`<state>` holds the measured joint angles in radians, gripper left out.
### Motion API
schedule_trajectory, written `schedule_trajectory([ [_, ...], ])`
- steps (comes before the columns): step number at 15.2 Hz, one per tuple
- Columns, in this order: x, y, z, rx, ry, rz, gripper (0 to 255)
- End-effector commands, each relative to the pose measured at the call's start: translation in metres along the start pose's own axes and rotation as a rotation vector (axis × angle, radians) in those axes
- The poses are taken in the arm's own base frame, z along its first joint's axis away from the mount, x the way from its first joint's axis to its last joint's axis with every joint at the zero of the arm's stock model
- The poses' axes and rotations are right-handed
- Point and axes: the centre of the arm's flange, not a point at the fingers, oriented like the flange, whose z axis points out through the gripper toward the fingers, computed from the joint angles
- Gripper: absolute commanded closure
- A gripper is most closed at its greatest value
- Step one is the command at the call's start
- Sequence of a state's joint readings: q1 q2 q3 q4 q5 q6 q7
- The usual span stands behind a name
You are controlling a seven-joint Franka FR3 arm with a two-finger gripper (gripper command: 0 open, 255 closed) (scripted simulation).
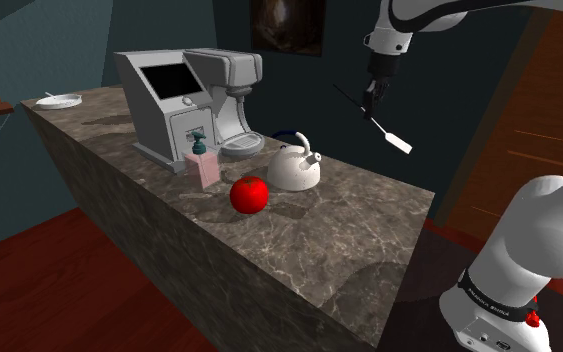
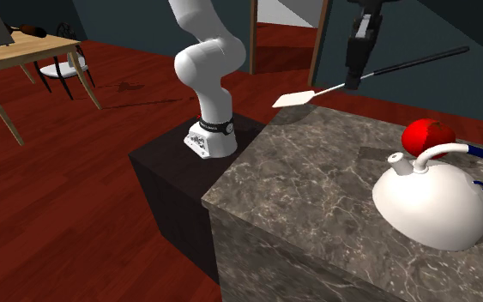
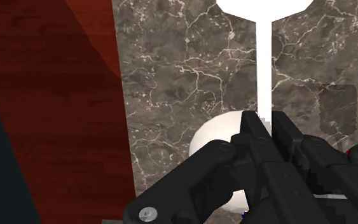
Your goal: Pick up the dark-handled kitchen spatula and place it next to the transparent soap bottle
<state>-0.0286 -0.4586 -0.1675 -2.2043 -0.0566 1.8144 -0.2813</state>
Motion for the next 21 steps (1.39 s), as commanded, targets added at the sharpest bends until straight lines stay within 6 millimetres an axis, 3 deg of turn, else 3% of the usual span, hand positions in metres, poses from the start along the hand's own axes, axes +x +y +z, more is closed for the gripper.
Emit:
schedule_trajectory([
  [1, 0.013, -0.022, 0.000, 0.001, 0.000, 0.001, 255],
  [21, 0.168, -0.235, 0.010, 0.001, 0.000, 0.001, 255],
])
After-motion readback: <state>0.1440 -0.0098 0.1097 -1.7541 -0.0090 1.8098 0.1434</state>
